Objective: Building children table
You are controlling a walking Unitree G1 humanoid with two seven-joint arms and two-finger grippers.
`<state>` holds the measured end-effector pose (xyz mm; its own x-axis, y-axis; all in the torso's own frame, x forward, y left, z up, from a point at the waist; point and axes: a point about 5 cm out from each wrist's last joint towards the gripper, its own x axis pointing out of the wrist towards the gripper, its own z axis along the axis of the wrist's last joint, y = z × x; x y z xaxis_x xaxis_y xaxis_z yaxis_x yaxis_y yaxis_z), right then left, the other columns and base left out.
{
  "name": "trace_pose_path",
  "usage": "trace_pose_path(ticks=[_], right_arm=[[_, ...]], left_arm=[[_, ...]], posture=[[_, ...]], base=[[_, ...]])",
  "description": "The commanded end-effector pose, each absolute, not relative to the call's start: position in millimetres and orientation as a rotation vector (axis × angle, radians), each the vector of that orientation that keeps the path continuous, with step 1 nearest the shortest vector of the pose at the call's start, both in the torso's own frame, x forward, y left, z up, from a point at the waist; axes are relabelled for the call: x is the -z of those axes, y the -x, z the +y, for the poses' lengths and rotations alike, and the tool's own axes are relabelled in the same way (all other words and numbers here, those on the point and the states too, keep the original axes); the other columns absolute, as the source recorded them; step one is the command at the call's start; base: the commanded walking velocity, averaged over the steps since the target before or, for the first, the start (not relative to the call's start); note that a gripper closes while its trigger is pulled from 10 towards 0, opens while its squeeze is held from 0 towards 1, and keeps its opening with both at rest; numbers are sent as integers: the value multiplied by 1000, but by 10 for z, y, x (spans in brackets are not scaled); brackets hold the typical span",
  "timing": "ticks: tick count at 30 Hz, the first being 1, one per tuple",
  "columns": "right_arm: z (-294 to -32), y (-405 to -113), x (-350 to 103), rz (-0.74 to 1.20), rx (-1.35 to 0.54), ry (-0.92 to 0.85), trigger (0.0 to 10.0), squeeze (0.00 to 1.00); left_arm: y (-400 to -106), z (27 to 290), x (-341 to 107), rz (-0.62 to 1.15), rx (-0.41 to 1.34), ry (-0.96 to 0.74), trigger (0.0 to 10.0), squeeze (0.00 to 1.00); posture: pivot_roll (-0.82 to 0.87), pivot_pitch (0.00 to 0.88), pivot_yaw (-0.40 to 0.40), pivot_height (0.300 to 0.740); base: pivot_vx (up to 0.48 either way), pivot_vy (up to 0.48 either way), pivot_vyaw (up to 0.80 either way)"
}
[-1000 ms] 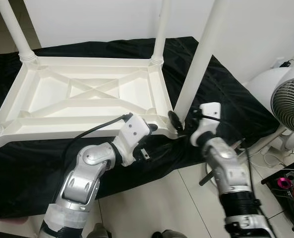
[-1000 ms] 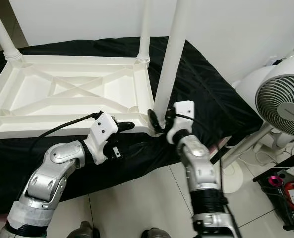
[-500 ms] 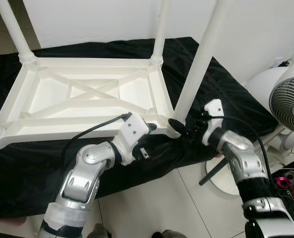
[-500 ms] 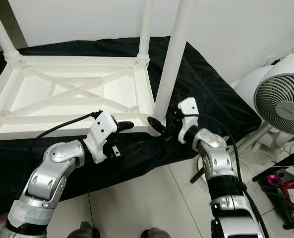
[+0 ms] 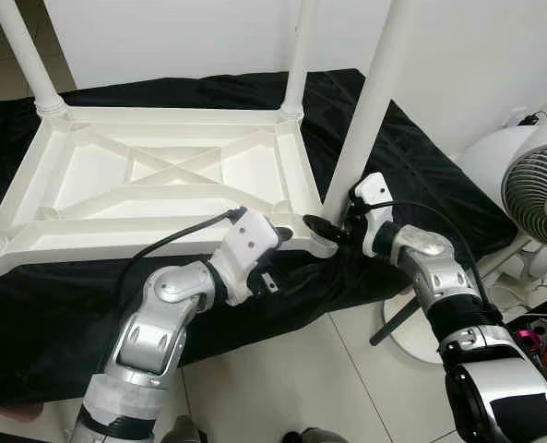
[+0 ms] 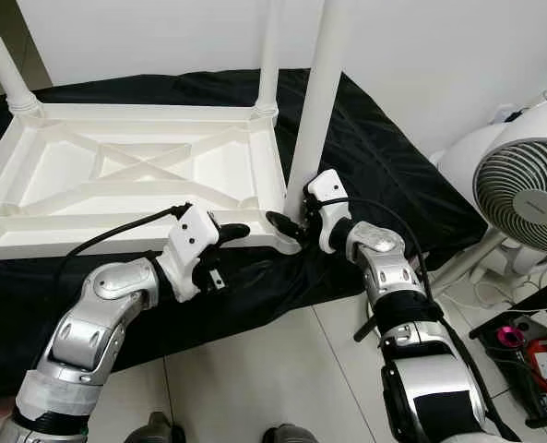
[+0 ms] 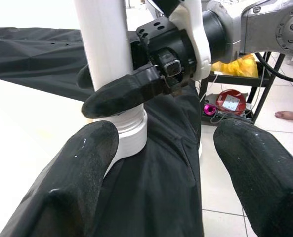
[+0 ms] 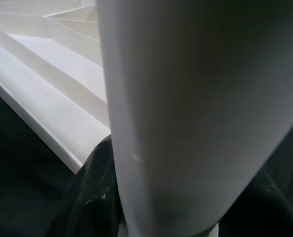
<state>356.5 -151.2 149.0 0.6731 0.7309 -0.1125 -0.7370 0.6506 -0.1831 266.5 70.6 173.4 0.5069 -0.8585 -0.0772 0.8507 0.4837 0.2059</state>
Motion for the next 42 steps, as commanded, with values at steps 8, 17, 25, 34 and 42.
trace_pose_path(ticks=[8, 17, 25, 34, 42], right_arm=[[-1557, -3518, -1306, 81, -843, 242, 10000, 0], [-1455, -3538, -1272, 49, -582, 157, 10000, 0], [-1156, -3463, -1186, 70, -195, 28, 10000, 0], [-750, -3309, -1221, 50, -174, -40, 10000, 0], [-791, -3287, -1281, 27, -167, -40, 10000, 1000]], left_arm=[[-2685, 730, -1723, -46, 948, -235, 10000, 0], [-2686, 707, -1704, -41, 955, -235, 10000, 0], [-2660, 679, -1676, -37, 962, -226, 10000, 0], [-2650, 676, -1657, -31, 964, -235, 10000, 0], [-2651, 682, -1661, -32, 962, -237, 10000, 0]], posture=[[-17, 29, -45, 740], [-26, 28, -48, 740], [-35, 24, -61, 740], [-34, 23, -63, 740], [-29, 21, -67, 740]], base=[[0, 0, 0], [0, 0, 0], [0, 0, 0], [0, 0, 0], [0, 0, 0]])
